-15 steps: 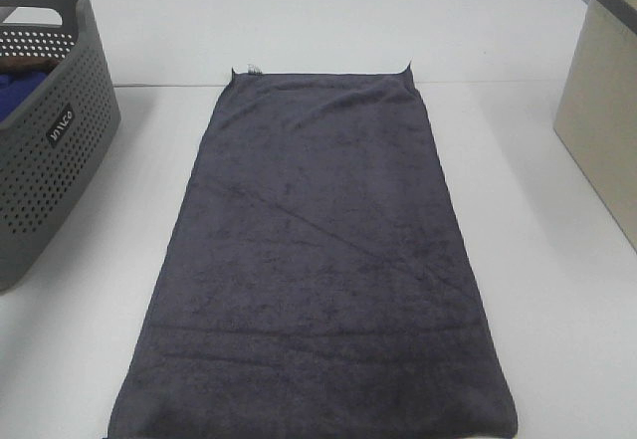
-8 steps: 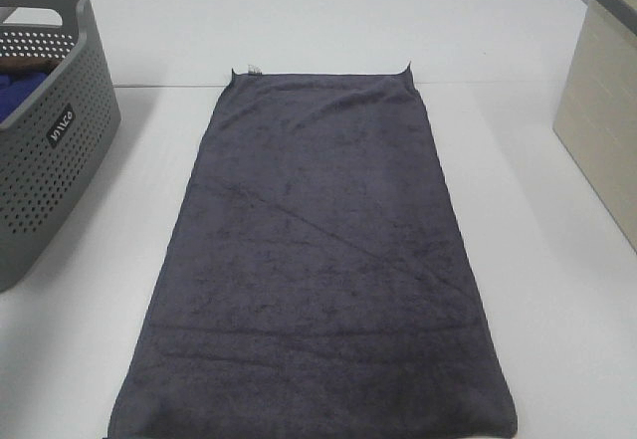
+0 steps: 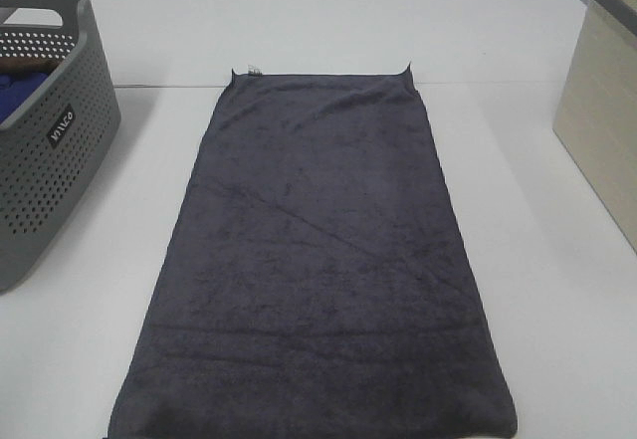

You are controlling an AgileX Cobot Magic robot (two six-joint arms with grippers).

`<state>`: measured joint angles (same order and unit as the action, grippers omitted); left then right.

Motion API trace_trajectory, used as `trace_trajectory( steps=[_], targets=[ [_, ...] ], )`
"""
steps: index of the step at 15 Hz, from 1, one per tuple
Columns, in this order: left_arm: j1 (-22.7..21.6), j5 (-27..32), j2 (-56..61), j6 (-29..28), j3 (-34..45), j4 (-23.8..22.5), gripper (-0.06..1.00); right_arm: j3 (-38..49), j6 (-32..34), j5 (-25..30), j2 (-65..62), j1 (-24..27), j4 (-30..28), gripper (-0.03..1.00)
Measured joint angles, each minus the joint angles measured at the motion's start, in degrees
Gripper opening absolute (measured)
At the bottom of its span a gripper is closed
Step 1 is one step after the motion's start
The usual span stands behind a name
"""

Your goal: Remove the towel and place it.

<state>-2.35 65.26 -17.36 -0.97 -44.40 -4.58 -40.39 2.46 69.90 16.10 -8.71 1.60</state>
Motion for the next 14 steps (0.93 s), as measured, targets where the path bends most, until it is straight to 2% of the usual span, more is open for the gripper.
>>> trace_trajectory(
  steps=[4,8,10,12,14],
  targets=[
    [0.00,4.30,16.16,1.83,5.73,0.06,0.75,7.10,-2.92,-0.52,-11.57,0.00,-2.06,0.74],
    [0.00,4.70,17.65,4.70,9.51,2.81,0.75,10.43,-5.79,-6.25,-16.33,0.00,-2.06,0.74],
    [0.00,1.66,17.65,5.61,12.66,5.79,0.75,11.69,-5.84,-8.31,-16.33,0.00,-2.01,0.74],
    [0.00,-3.78,17.65,5.90,14.73,8.08,0.75,11.75,-5.84,-8.88,-16.33,0.00,-2.01,0.74],
    [0.00,-4.81,17.65,5.90,15.13,8.19,0.75,11.75,-5.84,-8.94,-16.33,0.00,-2.01,0.74]
  ],
)
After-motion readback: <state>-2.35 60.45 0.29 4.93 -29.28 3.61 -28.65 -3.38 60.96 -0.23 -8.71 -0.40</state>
